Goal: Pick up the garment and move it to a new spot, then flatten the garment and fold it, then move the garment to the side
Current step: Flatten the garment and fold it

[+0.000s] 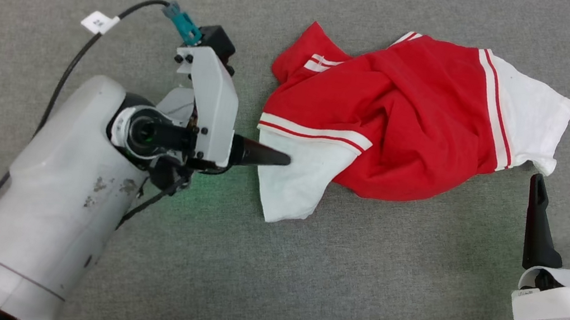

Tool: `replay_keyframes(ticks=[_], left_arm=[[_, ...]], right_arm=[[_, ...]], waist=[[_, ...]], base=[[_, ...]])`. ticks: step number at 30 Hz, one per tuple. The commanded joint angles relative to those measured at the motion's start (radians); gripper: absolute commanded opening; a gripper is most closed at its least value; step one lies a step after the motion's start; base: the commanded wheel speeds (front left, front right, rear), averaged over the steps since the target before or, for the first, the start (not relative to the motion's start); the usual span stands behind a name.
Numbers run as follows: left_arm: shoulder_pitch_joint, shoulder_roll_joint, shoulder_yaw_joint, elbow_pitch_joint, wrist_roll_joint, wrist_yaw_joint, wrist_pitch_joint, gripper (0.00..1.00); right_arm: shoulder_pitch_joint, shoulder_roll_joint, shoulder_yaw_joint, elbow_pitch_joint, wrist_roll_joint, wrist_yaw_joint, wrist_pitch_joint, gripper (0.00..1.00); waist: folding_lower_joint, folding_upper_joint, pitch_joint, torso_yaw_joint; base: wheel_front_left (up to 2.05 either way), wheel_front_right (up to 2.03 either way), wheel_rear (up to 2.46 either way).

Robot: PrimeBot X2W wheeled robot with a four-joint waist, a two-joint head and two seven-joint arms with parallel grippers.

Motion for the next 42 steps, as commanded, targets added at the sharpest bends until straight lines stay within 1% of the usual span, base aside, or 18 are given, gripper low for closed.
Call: replay_keyframes(ticks=[1, 3, 5, 6, 7, 8, 14, 17, 18, 21, 23, 25, 28, 33, 36, 42], left_arm=[[-0.005, -0.013, 0.009, 0.000, -0.014, -0.003, -0.004, 1.00], [-0.009, -0.016, 0.010, 0.001, -0.018, -0.004, -0.006, 0.98], [-0.008, -0.020, 0.010, 0.005, -0.022, -0.006, -0.004, 0.75], [-0.008, -0.022, 0.009, 0.006, -0.024, -0.007, -0.004, 0.44], [-0.008, -0.023, 0.007, 0.005, -0.022, -0.009, -0.007, 0.27], [-0.007, -0.025, 0.009, 0.007, -0.023, -0.008, -0.013, 0.00], [0.004, -0.027, 0.010, 0.018, -0.028, -0.013, -0.029, 0.00], [0.009, -0.026, 0.012, 0.015, -0.033, -0.017, -0.038, 0.00], [0.009, -0.026, 0.012, 0.015, -0.033, -0.017, -0.038, 0.00], [0.003, -0.024, 0.005, 0.003, -0.028, -0.018, -0.040, 0.00], [-0.008, -0.027, -0.002, -0.008, -0.022, -0.019, -0.038, 0.00], [-0.022, -0.033, -0.008, -0.019, -0.018, -0.021, -0.038, 0.00], [-0.033, -0.041, -0.019, -0.038, -0.015, -0.022, -0.037, 0.00], [-0.056, -0.052, -0.043, -0.080, -0.012, -0.025, -0.032, 0.00], [-0.068, -0.060, -0.057, -0.110, -0.015, -0.025, -0.028, 0.00], [-0.087, -0.060, -0.079, -0.181, -0.028, -0.025, -0.023, 0.00]], right_arm=[[-0.010, 0.005, 0.003, 0.002, 0.000, -0.001, -0.003, 1.00], [-0.012, 0.005, 0.006, 0.003, 0.001, -0.001, -0.004, 1.00], [-0.014, 0.006, 0.010, 0.004, 0.001, -0.001, -0.003, 1.00], [-0.015, 0.005, 0.011, 0.004, 0.002, -0.001, -0.002, 1.00], [-0.016, 0.005, 0.012, 0.004, 0.002, -0.001, -0.002, 1.00], [-0.017, 0.004, 0.012, 0.003, 0.002, -0.001, -0.001, 1.00], [-0.013, -0.007, 0.021, 0.001, 0.010, -0.001, 0.009, 1.00], [-0.041, -0.044, 0.046, 0.005, 0.001, -0.001, 0.041, 1.00], [-0.041, -0.044, 0.046, 0.005, 0.001, -0.001, 0.041, 1.00], [-0.099, -0.114, 0.095, 0.024, -0.023, -0.001, 0.108, 1.00], [-0.161, -0.178, 0.136, 0.046, -0.037, -0.001, 0.170, 1.00], [-0.232, -0.237, 0.176, 0.080, -0.023, -0.001, 0.239, 1.00], [-0.339, -0.325, 0.219, 0.154, -0.007, -0.001, 0.346, 1.00], [-0.510, -0.426, 0.273, 0.303, 0.059, -0.001, 0.498, 1.00], [-0.599, -0.464, 0.306, 0.389, 0.085, -0.001, 0.548, 1.00], [-0.732, -0.496, 0.389, 0.526, 0.120, -0.001, 0.590, 1.00]], waist=[[0.0000, 0.0000, -0.001, 0.001], [0.0000, 0.0000, -0.002, 0.002], [0.0000, 0.0000, -0.002, 0.003], [0.0000, 0.0000, -0.002, 0.003], [0.0000, 0.0000, -0.002, 0.003], [0.0000, 0.0000, -0.002, 0.003], [0.0000, 0.0000, -0.011, 0.009], [0.0000, 0.0000, -0.013, 0.014], [0.0000, 0.0000, -0.013, 0.014], [0.0000, 0.0000, -0.003, 0.021], [0.0000, 0.0000, 0.010, 0.031], [0.0000, 0.0000, 0.027, 0.043], [0.0000, 0.0000, 0.056, 0.065], [0.0000, 0.0000, 0.107, 0.107], [0.0000, 0.0000, 0.136, 0.133], [0.0000, 0.0000, 0.189, 0.178]], base=[[0.00, 0.00, 0.00], [0.00, 0.00, 0.00], [0.00, 0.00, 0.00], [0.00, 0.00, 0.00], [0.00, 0.00, 0.00], [0.00, 0.00, 0.00], [0.00, 0.00, 0.00], [0.00, 0.00, 0.00], [0.00, 0.00, 0.00], [0.00, 0.00, 0.00], [0.00, 0.00, 0.00], [0.00, 0.00, 0.00], [0.00, 0.00, 0.00], [0.00, 0.00, 0.00], [0.00, 0.00, 0.00], [0.00, 0.00, 0.00]])
